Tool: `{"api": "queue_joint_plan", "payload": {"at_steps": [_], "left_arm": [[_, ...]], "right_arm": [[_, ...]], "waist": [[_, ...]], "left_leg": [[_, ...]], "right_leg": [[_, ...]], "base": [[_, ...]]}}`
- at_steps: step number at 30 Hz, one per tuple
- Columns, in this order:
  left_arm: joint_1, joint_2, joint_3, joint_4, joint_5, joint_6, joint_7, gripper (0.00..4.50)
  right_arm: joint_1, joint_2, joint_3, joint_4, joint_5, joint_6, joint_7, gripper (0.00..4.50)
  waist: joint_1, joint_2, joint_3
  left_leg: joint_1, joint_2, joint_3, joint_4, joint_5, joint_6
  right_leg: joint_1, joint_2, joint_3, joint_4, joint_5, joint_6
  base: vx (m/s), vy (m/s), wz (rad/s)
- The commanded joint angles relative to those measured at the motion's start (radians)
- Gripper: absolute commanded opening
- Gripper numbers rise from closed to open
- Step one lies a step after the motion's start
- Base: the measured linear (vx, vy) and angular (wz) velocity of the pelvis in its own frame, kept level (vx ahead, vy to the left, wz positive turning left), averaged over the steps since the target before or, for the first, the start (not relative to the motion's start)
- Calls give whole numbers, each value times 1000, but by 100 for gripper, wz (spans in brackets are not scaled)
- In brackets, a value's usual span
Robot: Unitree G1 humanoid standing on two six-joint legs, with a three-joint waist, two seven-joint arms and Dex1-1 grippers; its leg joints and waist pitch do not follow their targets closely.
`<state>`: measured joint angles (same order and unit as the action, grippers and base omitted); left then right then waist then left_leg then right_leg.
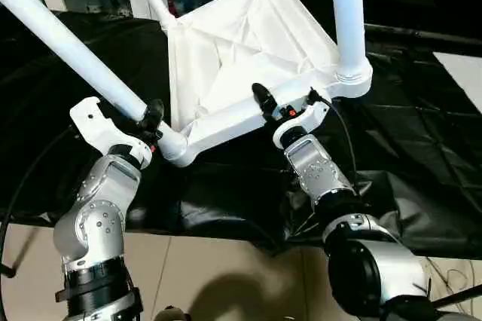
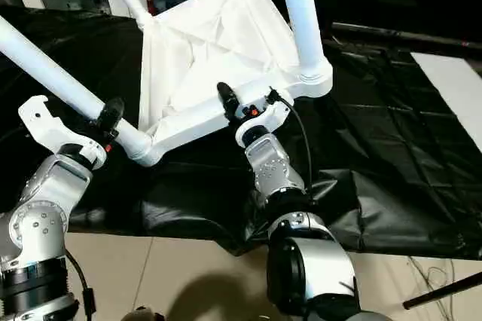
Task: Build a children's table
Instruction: Flip table
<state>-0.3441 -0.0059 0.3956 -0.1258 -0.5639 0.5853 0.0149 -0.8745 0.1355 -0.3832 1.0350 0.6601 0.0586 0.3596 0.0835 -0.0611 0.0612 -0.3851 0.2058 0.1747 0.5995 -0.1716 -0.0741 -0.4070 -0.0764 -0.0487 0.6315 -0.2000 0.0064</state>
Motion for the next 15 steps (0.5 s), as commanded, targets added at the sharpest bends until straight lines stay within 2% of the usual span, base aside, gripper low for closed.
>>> {"api": "queue_joint_plan", "payload": {"at_steps": [1, 7, 9, 10, 11, 13, 15], "left_arm": [[7, -30, -1, -16, -45, -13, -6, 224], [8, -31, -35, -8, -28, -10, -20, 224], [6, -26, -42, -3, -23, -14, -32, 224], [4, -22, -45, 1, -21, -16, -39, 224], [0, -19, -48, 9, -23, -15, -47, 224], [-11, -18, -46, 33, -34, -28, -73, 280], [-12, -18, -43, 38, -37, -28, -76, 294]], "right_arm": [[-41, 48, -10, 19, 5, -15, 3, 358], [-57, 41, -11, 55, -20, -36, 14, 306], [-60, 38, -12, 61, -21, -42, 16, 290], [-61, 37, -13, 65, -20, -46, 17, 280], [-63, 35, -15, 69, -22, -50, 17, 270], [-65, 28, -18, 77, -28, -62, 12, 252], [-64, 22, -22, 77, -28, -68, 11, 236]], "waist": [[0, 3, -79], [-2, 6, -79], [-1, 13, -80], [-2, 12, -80], [-2, 18, -80], [-4, 16, -81], [-4, 14, -81]], "left_leg": [[18, 19, 7, -61, -80, 38], [19, 19, 6, -60, -81, 39], [20, 19, 6, -60, -90, 35], [19, 19, 5, -60, -86, 33], [20, 19, 5, -60, -85, 31], [20, 18, 6, -59, -83, 31], [21, 18, 7, -59, -83, 31]], "right_leg": [[52, -47, 33, -51, 16, -200], [52, -45, 33, -50, 31, -205], [52, -46, 33, -50, 27, -207], [53, -45, 32, -50, 35, -208], [52, -44, 32, -49, 39, -209], [52, -43, 32, -49, 52, -216], [53, -44, 33, -48, 53, -224]], "base": [[0, 0, 0], [0, 0, 0], [0, 0, 0], [0, 0, 0], [0, 0, 0], [0, 0, 0], [0, 0, 0]]}}
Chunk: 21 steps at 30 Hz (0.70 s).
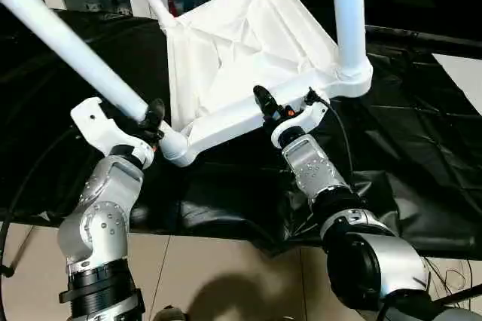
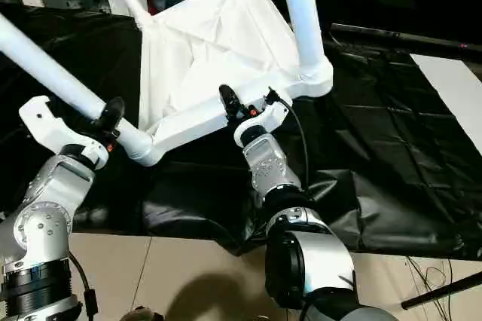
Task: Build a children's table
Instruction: Flip table
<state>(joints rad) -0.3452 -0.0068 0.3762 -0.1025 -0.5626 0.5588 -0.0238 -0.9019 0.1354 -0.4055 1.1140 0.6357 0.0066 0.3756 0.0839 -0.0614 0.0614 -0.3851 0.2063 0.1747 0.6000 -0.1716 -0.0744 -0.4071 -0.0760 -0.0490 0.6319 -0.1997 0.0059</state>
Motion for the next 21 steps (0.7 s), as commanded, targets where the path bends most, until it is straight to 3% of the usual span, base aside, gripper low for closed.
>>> {"api": "queue_joint_plan", "payload": {"at_steps": [1, 2, 3, 5, 7, 8, 11, 12, 16, 21], "left_arm": [[-13, -17, -19, 17, -39, -1, -34, 294], [-15, -16, -16, 19, -36, -2, -29, 329], [-17, -14, -12, 21, -37, -2, -29, 329], [-18, -15, 7, 23, -50, -13, -29, 336], [-16, -20, 34, 9, -92, -21, -38, 355], [-16, -23, 42, 9, -102, -25, -41, 374], [-11, -29, 59, 13, -119, -43, -47, 379], [-9, -45, 97, 14, -158, -78, -47, 379], [-1, -35, 156, 14, -195, -146, -72, 378], [43, 28, 213, 13, -197, -172, -106, 378]], "right_arm": [[-36, 17, 0, -5, -4, -17, -8, 236], [-36, 15, -1, -6, -4, -17, -9, 218], [-37, 11, -2, -8, -4, -17, -10, 218], [-38, 7, 2, -18, -9, -18, -6, 216], [-32, 0, 15, -50, -24, -32, -3, 212], [-30, -5, 12, -60, -21, -37, -7, 211], [-25, -12, 1, -74, -25, -48, -20, 210], [-17, -28, 2, -87, -44, -65, -37, 210], [-17, -63, -3, -99, -64, -90, -71, 209], [-10, -109, 73, -146, -165, -107, -106, 209]], "waist": [[-4, 15, -83], [-4, 15, -83], [-6, 5, -83], [-5, 9, -82], [-7, 22, -81], [-8, 19, -82], [-8, 26, -83], [-10, 29, -82], [-6, 27, -82], [-8, 22, -80]], "left_leg": [[22, 18, 7, -59, -81, 29], [22, 19, 7, -59, -82, 31], [21, 19, 8, -58, -80, 38], [21, 19, 8, -58, -81, 44], [22, 19, 7, -58, -84, 35], [22, 19, 8, -58, -84, 33], [23, 18, 7, -57, -87, 30], [22, 18, 6, -57, -90, 26], [25, 18, 7, -58, -106, 28], [23, 18, 6, -61, -105, 21]], "right_leg": [[53, -44, 33, -47, 61, -228], [53, -44, 32, -47, 65, -229], [54, -43, 32, -48, 70, -228], [53, -44, 33, -47, 64, -229], [52, -44, 33, -48, 61, -229], [53, -43, 33, -48, 66, -229], [54, -42, 32, -47, 75, -233], [54, -41, 33, -48, 84, -236], [54, -41, 32, -50, 63, -233], [54, -41, 32, -50, 37, -214]], "base": [[0, 0, 0], [0, 0, 0], [0, 0, 0], [0, 0, 0], [0, 0, 0], [0, 0, 0], [0, 0, 0], [0, 0, 0], [0, 0, 0], [0, 0, 0]]}}
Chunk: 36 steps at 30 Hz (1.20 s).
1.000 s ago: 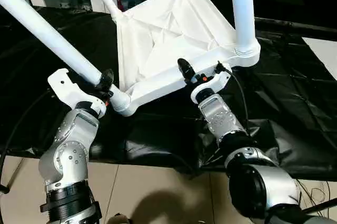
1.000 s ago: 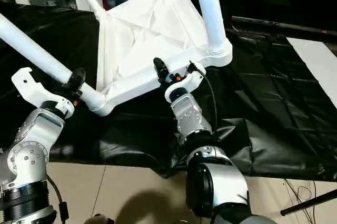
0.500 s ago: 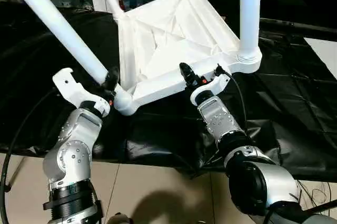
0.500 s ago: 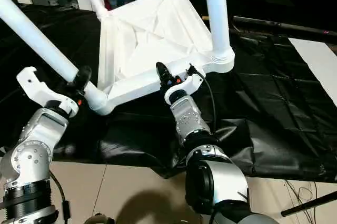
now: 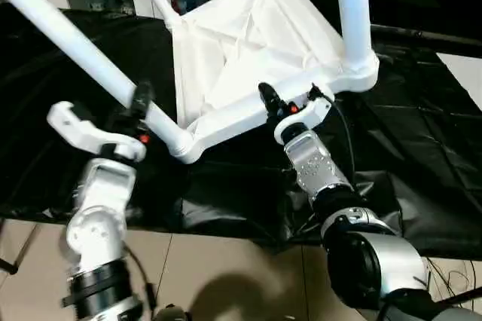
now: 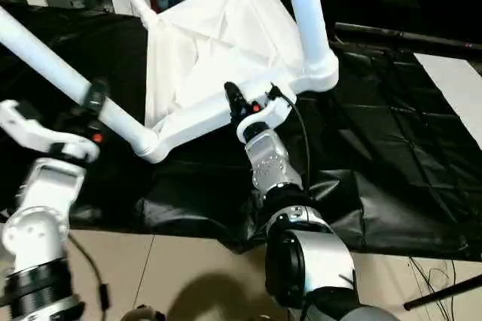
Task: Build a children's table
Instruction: Flip table
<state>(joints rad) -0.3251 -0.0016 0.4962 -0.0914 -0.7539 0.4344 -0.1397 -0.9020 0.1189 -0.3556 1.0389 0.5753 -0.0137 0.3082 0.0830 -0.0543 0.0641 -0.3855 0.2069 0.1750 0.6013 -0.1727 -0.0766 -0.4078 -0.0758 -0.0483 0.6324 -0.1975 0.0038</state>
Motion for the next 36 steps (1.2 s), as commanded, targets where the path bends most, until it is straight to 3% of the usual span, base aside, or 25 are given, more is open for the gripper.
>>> {"api": "queue_joint_plan", "payload": {"at_steps": [1, 4, 8, 13, 17, 18, 19, 20, 22, 24, 28, 29, 30, 31, 32, 36], "left_arm": [[33, 38, 109, 10, 9, -73, 12, 378], [51, 54, 124, 27, 58, -131, 31, 378], [52, 51, 141, 46, 63, -173, 62, 378], [27, 25, 175, 61, -36, -176, 70, 378], [15, 13, 180, 70, -96, -157, 83, 378], [22, 22, 160, 73, -72, -152, 76, 378], [40, 40, 113, 79, -17, -139, 59, 378], [41, 43, 108, 80, -6, -144, 59, 378], [52, 67, 74, 91, 102, -194, 72, 378], [52, 75, 70, 96, 136, -217, 85, 378], [32, 127, 162, 171, 243, -326, 263, 378], [32, 127, 162, 171, 243, -326, 263, 378], [36, 138, 170, 174, 241, -330, 267, 378], [36, 138, 170, 174, 241, -330, 267, 378], [40, 147, 184, 175, 230, -329, 269, 378], [27, 169, 241, 207, 180, -370, 260, 378]], "right_arm": [[-7, -106, 41, -88, -134, -85, -55, 209], [8, -129, 75, -132, -194, -77, -97, 209], [30, -141, 97, -184, -228, -67, -130, 209], [56, -147, 90, -225, -218, -62, -167, 205], [63, -140, 79, -250, -193, -46, -181, 199], [65, -139, 80, -254, -194, -44, -185, 199], [71, -138, 85, -264, -201, -43, -199, 197], [72, -137, 86, -267, -203, -42, -201, 197], [82, -138, 96, -293, -223, -38, -222, 196], [87, -138, 99, -308, -233, -35, -232, 195], [93, -160, 134, -355, -291, -21, -271, 195], [93, -160, 134, -355, -291, -21, -271, 195], [93, -162, 136, -360, -291, -14, -274, 193], [93, -162, 136, -360, -291, -14, -274, 192], [97, -165, 138, -367, -295, -8, -280, 192], [119, -164, 140, -396, -296, 6, -287, 189]], "waist": [[-10, 13, -81], [-10, 21, -78], [-5, 28, -77], [-4, 28, -74], [-3, 26, -73], [-3, 40, -74], [-6, 31, -74], [-5, 30, -74], [-7, 34, -74], [-7, 34, -75], [-12, 28, -77], [-13, 31, -78], [-13, 26, -78], [-11, 31, -79], [-11, 28, -80], [-7, 40, -81]], "left_leg": [[25, 18, 7, -63, -113, 17], [27, 17, 6, -65, -142, 1], [38, 18, 8, -68, -196, -31], [39, 15, 7, -72, -268, -60], [37, 15, 4, -75, -292, -62], [35, 14, 0, -76, -299, -68], [32, 14, 0, -78, -300, -66], [32, 14, 0, -78, -299, -65], [31, 14, -3, -80, -305, -65], [30, 14, -3, -79, -293, -69], [27, 12, -5, -79, -291, -76], [27, 11, -5, -78, -281, -77], [28, 12, -4, -77, -279, -76], [32, 12, -3, -75, -273, -76], [31, 14, -3, -75, -266, -75], [33, 11, -2, -74, -269, -74]], "right_leg": [[52, -40, 32, -52, 11, -201], [49, -40, 34, -58, -32, -181], [40, -38, 37, -65, -73, -157], [37, -37, 39, -71, -133, -133], [36, -35, 39, -76, -174, -120], [36, -36, 39, -74, -186, -114], [38, -35, 38, -78, -192, -100], [37, -35, 38, -80, -197, -94], [37, -35, 37, -85, -220, -74], [37, -35, 38, -82, -204, -76], [40, -35, 38, -81, -203, -68], [41, -35, 38, -78, -193, -67], [39, -35, 38, -78, -190, -68], [37, -34, 38, -77, -177, -74], [37, -34, 38, -75, -163, -78], [34, -32, 38, -71, -124, -96]], "base": [[0, 0, 0], [0, 0, 0], [0, 0, 0], [0, 0, 0], [0, 0, 0], [0, 0, 0], [0, 0, 0], [0, 0, 0], [0, 0, 0], [0, 0, 0], [0, 0, 0], [0, 0, 0], [0, 0, 0], [0, 0, 0], [0, 0, 0], [0, 0, 0]]}}
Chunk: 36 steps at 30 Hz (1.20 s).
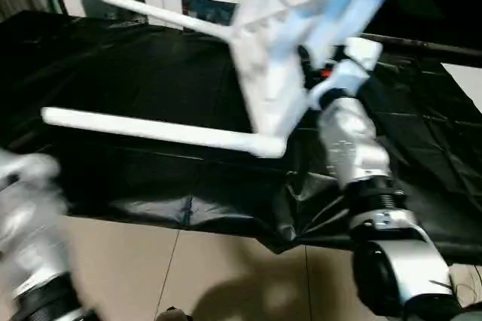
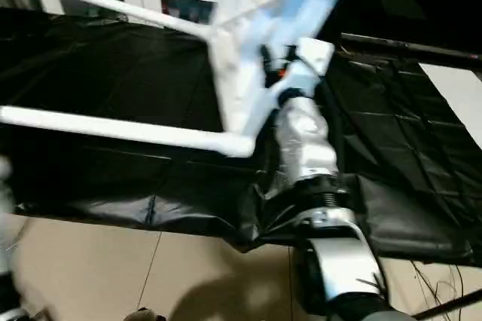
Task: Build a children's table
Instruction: Flip table
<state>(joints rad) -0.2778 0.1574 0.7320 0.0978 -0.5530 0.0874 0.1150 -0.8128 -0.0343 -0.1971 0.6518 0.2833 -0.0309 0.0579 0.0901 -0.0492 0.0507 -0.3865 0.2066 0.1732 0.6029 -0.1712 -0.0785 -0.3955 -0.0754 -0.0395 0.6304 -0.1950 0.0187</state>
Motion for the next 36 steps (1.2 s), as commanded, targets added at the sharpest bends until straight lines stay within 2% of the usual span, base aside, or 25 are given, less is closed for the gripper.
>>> {"api": "queue_joint_plan", "payload": {"at_steps": [1, 5, 8, 9, 10, 12, 14, 15, 17, 20, 23, 25, 27, 28, 30, 31, 36], "left_arm": [[-25, 15, 12, 26, -25, -29, 0, 378], [-38, 50, -4, 48, -7, -39, -43, 378], [-27, 110, -83, 46, 72, -28, -112, 378], [-23, 125, -108, 42, 91, -27, -135, 378], [-16, 151, -150, 35, 124, -24, -172, 378], [3, 239, -304, -37, 170, 25, -357, 378], [8, 282, -377, -83, 175, 63, -446, 378], [8, 286, -383, -86, 175, 66, -451, 378], [4, 353, -485, -151, 155, 126, -569, 378], [-9, 378, -523, -185, 118, 155, -631, 378], [1, 454, -606, -270, -26, 308, -844, 378], [0, 481, -632, -279, -55, 362, -902, 378], [-10, 506, -658, -280, -65, 406, -952, 378], [-22, 512, -673, -270, -49, 407, -965, 378], [-23, 512, -674, -270, -48, 407, -966, 378], [-39, 515, -689, -264, -43, 415, -979, 378], [-54, 516, -703, -279, -53, 433, -975, 378]], "right_arm": [[33, -9, -19, -17, -7, 27, -40, 189], [47, -10, -7, -47, -26, 35, -52, 189], [54, -18, 14, -70, -53, 43, -61, 189], [55, -19, 19, -73, -60, 45, -62, 189], [56, -22, 28, -80, -73, 48, -64, 189], [53, -22, 69, -97, -116, 60, -72, 189], [50, -20, 88, -102, -138, 62, -79, 189], [49, -20, 89, -102, -140, 62, -80, 189], [48, -11, 114, -118, -172, 71, -109, 188], [46, -6, 122, -124, -187, 75, -130, 188], [42, 6, 126, -113, -215, 87, -183, 187], [40, 9, 134, -109, -230, 99, -200, 187], [36, 15, 137, -105, -243, 109, -226, 187], [30, 17, 140, -97, -252, 113, -241, 187], [30, 18, 140, -96, -253, 114, -242, 187], [27, 26, 148, -93, -267, 128, -257, 187], [25, 40, 162, -91, -273, 139, -248, 187]], "waist": [[-15, 31, -67], [-19, 31, -66], [-19, 33, -67], [-21, 29, -65], [-19, 32, -65], [-19, 28, -65], [-17, 33, -64], [-19, 33, -63], [-21, 32, -64], [-27, 35, -65], [-27, 35, -64], [-30, 38, -61], [-31, 37, -61], [-32, 42, -60], [-34, 41, -59], [-33, 46, -59], [-37, 42, -59]], "left_leg": [[32, 11, 0, -77, -274, -72], [33, 10, 0, -78, -288, -73], [35, 12, -1, -78, -280, -74], [33, 13, -1, -80, -284, -75], [33, 12, -2, -80, -284, -76], [33, 13, -1, -81, -285, -81], [34, 13, 1, -82, -280, -92], [34, 15, 0, -83, -285, -96], [32, 11, 2, -82, -281, -102], [33, 9, 4, -79, -259, -108], [36, 7, 6, -80, -256, -117], [37, 5, 7, -81, -277, -122], [38, 5, 7, -82, -288, -124], [38, 5, 6, -82, -299, -127], [38, 5, 6, -83, -308, -131], [39, 5, 4, -83, -316, -136], [35, 5, 2, -83, -316, -138]], "right_leg": [[23, -32, 29, -70, -127, -110], [22, -32, 29, -72, -143, -105], [19, -33, 29, -70, -149, -99], [20, -33, 29, -70, -154, -101], [19, -35, 30, -71, -168, -97], [17, -35, 30, -70, -173, -102], [14, -35, 31, -64, -167, -116], [14, -36, 32, -64, -164, -119], [16, -36, 32, -62, -162, -121], [16, -33, 34, -57, -116, -130], [14, -30, 32, -53, -109, -136], [13, -27, 33, -53, -133, -134], [13, -27, 34, -57, -148, -128], [12, -28, 35, -59, -164, -124], [13, -28, 36, -60, -173, -120], [12, -28, 36, -61, -179, -116], [16, -27, 36, -59, -173, -115]], "base": [[0, 0, 0], [0, 0, 0], [0, 0, 0], [0, 0, 0], [0, 0, 0], [0, 0, 0], [0, 0, 0], [0, 0, 0], [0, 0, 0], [0, 0, 0], [0, 0, 0], [0, 0, 0], [0, 0, 0], [0, 0, 0], [0, 0, 0], [0, 0, 0], [0, 0, 0]]}}
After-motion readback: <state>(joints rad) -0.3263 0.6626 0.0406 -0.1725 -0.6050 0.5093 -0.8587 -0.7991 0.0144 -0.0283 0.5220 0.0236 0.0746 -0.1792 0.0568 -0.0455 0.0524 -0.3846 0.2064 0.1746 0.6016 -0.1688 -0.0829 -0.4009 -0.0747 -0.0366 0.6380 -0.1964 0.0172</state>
